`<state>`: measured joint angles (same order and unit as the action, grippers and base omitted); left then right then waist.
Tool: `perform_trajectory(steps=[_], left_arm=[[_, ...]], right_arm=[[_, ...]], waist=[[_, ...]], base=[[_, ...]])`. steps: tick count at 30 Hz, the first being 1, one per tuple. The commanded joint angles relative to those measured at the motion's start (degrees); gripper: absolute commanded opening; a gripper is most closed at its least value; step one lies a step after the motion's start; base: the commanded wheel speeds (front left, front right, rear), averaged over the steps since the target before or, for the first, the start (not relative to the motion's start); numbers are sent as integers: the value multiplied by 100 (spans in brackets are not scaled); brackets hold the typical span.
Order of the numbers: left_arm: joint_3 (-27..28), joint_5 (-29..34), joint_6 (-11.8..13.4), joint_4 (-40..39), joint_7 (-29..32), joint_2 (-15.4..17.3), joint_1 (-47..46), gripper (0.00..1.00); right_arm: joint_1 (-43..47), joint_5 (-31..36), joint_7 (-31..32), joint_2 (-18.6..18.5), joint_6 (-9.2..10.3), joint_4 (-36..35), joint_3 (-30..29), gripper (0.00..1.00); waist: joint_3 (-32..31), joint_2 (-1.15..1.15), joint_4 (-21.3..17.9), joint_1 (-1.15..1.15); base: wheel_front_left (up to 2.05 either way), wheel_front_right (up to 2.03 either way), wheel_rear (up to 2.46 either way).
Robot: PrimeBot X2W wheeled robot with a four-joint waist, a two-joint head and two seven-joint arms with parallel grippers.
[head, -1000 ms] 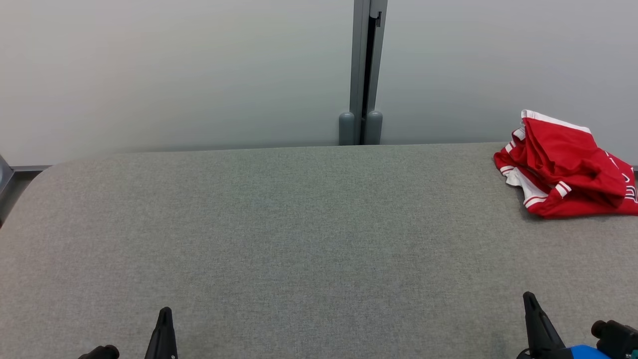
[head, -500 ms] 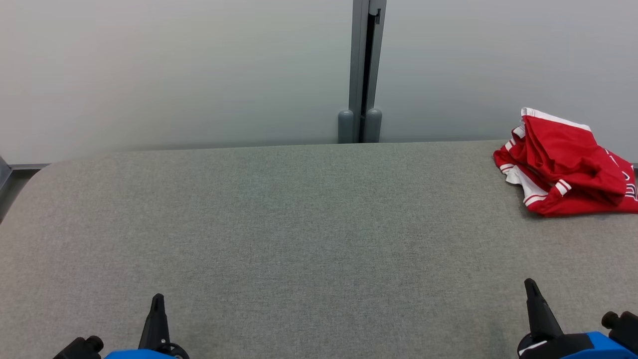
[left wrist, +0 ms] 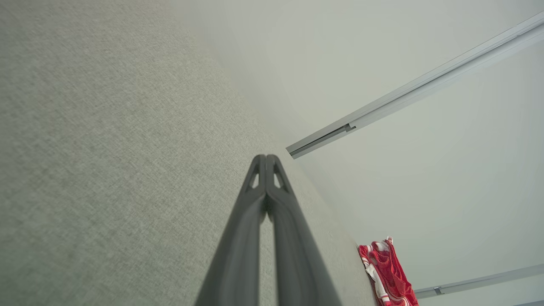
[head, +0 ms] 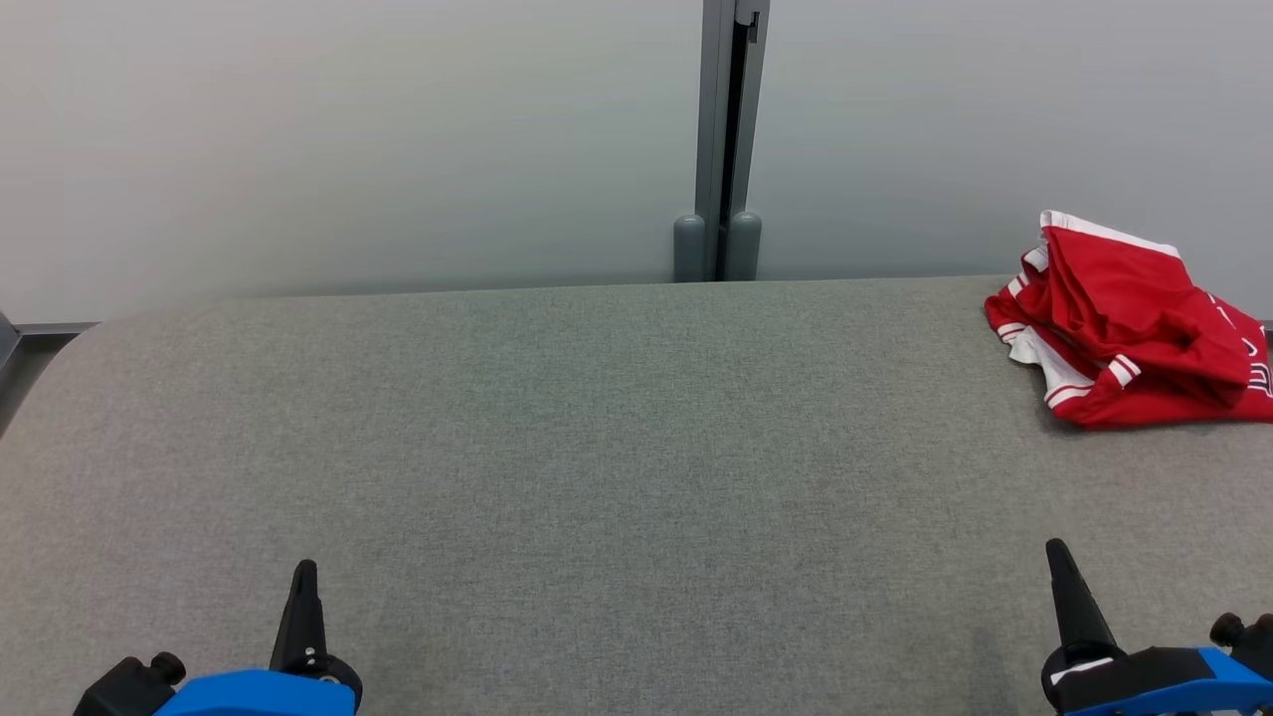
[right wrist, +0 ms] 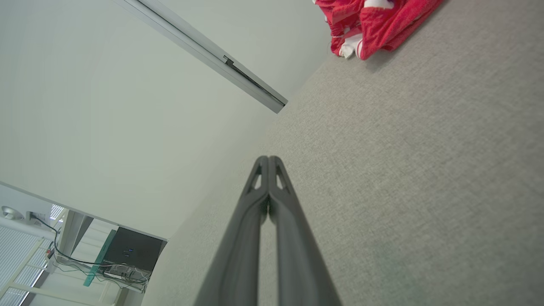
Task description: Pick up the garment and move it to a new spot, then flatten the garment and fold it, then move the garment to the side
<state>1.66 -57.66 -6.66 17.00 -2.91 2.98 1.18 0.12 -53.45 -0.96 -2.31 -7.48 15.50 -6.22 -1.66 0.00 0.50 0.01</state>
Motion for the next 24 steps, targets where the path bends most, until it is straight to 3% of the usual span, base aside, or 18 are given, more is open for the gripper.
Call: perform_trajectory(steps=[1, 24], left_arm=[[54, -99, -49, -78, 33, 4, -163, 0], [232, -1406, -67, -172, 394, -2, -412, 0]], right_arm=[[-169, -139, 32, -45, -2, -79, -17, 0], [-363, -1592, 312, -58, -2, -115, -26, 0]], waist=[[1, 0, 0, 0], [59, 0, -16, -1]], base=[[0, 0, 0], [0, 0, 0]])
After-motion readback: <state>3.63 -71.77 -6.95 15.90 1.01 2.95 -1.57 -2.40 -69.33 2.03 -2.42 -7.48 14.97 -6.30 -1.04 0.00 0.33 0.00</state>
